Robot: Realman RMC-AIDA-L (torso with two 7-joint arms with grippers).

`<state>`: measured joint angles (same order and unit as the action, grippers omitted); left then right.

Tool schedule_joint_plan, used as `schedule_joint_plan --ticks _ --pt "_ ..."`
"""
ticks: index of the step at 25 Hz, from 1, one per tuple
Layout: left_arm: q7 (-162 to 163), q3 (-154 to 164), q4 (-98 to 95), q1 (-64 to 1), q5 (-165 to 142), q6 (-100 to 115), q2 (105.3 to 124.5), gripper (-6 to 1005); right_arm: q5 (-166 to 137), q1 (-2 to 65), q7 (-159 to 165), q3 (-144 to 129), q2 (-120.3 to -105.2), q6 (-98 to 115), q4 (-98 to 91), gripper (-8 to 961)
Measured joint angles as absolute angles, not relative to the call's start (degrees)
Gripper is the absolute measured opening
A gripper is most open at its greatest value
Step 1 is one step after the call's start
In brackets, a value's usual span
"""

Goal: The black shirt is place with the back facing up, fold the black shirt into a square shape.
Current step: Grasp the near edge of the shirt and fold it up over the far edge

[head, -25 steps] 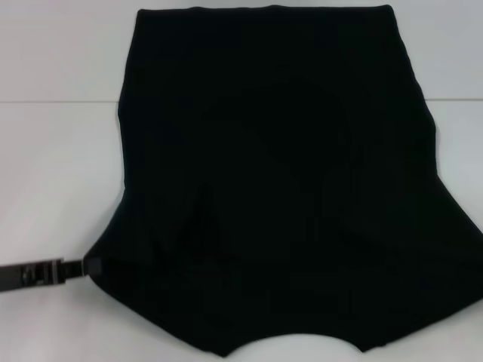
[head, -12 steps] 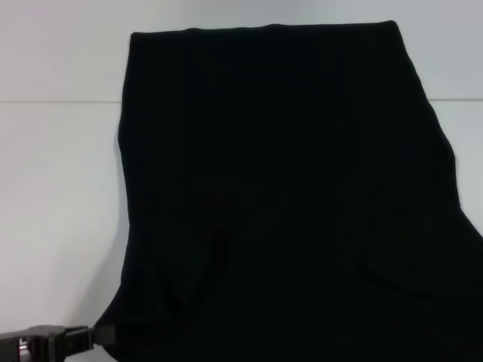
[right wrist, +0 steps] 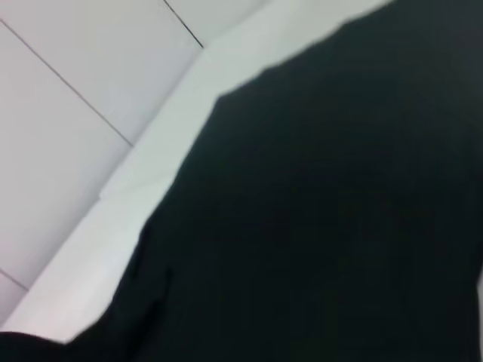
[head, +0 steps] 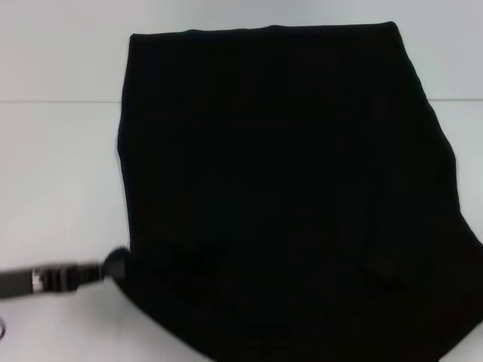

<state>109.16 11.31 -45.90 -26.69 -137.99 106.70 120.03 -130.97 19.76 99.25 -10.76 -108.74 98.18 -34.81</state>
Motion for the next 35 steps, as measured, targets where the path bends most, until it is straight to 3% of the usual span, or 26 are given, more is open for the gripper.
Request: schedule_joint_plan --ticks 5,11,27,35 --pt "109.8 10.7 -39.4 -35.2 -137.5 98.4 116.38 18 -129.3 24.8 99.2 -7.8 -108.73 96.9 -34.4 55" --pt "110.3 11.6 -34.5 -42.5 -137.3 85.4 113.77 18 -125.8 31.4 101.7 -7.8 -108.85 88.9 -33.8 59" --pt "107.9 19.3 -26.4 -54.0 -135.9 51.4 113.69 19 -125.4 49.2 101.2 -16.0 -109.66 47.7 -21.8 69" --pt "104.5 19.7 -23.4 -56.8 -135.9 43.6 114.15 18 -125.3 53.1 101.2 -16.9 -110.16 39.0 -19.2 74"
